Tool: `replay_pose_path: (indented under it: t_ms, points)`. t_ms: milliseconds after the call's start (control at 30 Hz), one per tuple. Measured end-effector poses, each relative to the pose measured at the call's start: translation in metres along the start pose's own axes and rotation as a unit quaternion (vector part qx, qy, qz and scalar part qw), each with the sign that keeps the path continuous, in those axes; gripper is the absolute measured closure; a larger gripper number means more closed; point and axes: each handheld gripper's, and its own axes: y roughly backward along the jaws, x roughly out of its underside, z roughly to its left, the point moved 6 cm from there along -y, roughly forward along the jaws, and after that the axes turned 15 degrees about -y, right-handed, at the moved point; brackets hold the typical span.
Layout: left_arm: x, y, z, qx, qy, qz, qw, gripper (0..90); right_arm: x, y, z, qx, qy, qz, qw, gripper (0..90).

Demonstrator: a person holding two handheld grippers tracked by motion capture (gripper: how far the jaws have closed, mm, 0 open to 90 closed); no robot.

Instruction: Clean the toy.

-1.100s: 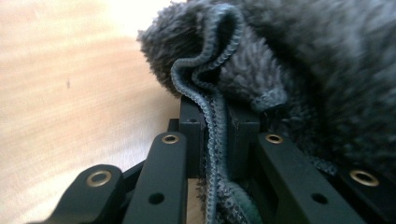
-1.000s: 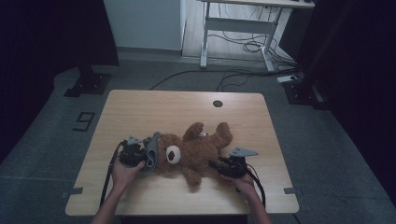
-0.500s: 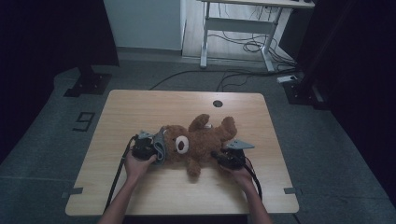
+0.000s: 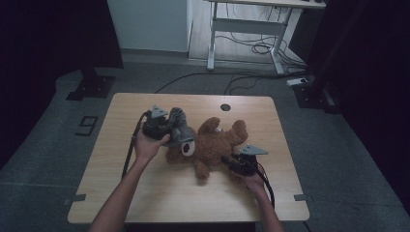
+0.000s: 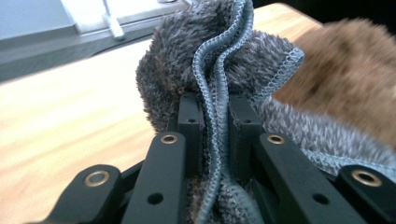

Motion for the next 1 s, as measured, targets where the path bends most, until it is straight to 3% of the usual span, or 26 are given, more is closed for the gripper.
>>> replay_pose_path:
  t_ms: [67, 100, 133, 200, 267, 333, 400, 500, 600, 667, 867, 900, 1000]
  points:
    - [-0.005, -0.008, -0.002, 0.005, -0.004, 0.007, 0.9999, 77.6, 0.000, 0.000, 0.000, 0.000, 0.001, 0.000, 1.0000, 64.0]
    - [-0.007, -0.027, -0.008, 0.011, -0.013, 0.036, 0.9992, 77.5, 0.000, 0.000, 0.000, -0.001, -0.001, -0.001, 1.0000, 64.0]
    - [-0.007, -0.027, -0.008, 0.011, -0.013, 0.036, 0.9992, 77.5, 0.001, 0.000, 0.000, -0.001, -0.001, -0.001, 1.0000, 63.9]
    - [-0.001, -0.045, -0.015, 0.006, -0.037, 0.071, 0.9967, 77.5, 0.001, 0.001, 0.000, -0.002, -0.002, -0.001, 1.0000, 63.9]
    - [0.011, -0.056, -0.021, 0.012, -0.037, 0.086, 0.9955, 77.8, 0.002, 0.002, 0.000, -0.003, -0.002, 0.000, 1.0000, 63.8]
    - [0.015, -0.056, -0.021, 0.017, -0.033, 0.087, 0.9955, 77.9, 0.002, 0.002, 0.000, -0.003, -0.001, 0.000, 1.0000, 63.7]
    - [0.020, -0.052, -0.019, 0.033, -0.015, 0.085, 0.9957, 78.2, 0.003, 0.003, 0.000, -0.004, 0.000, 0.000, 1.0000, 63.2]
    - [0.031, -0.042, -0.021, 0.052, -0.005, 0.077, 0.9956, 78.4, 0.005, 0.004, 0.001, -0.004, -0.002, 0.003, 1.0000, 61.9]
    - [0.037, -0.038, -0.024, 0.053, -0.003, 0.067, 0.9963, 78.7, 0.006, 0.006, 0.002, -0.003, -0.001, 0.008, 1.0000, 60.8]
    - [0.045, -0.032, -0.030, 0.048, 0.005, 0.048, 0.9976, 79.2, 0.007, 0.009, 0.001, -0.001, -0.002, 0.016, 0.9999, 57.6]
    - [0.052, -0.022, -0.042, 0.030, -0.004, 0.036, 0.9989, 79.9, 0.009, 0.018, -0.003, -0.009, -0.021, 0.023, 0.9995, 50.4]
    - [0.055, -0.019, -0.051, 0.014, -0.022, 0.033, 0.9991, 80.2, 0.007, 0.025, -0.008, -0.004, -0.038, 0.011, 0.9992, 47.7]
    - [0.058, -0.014, -0.059, 0.002, -0.031, 0.027, 0.9992, 80.4, 0.001, 0.035, -0.013, 0.002, -0.053, -0.010, 0.9985, 42.6]
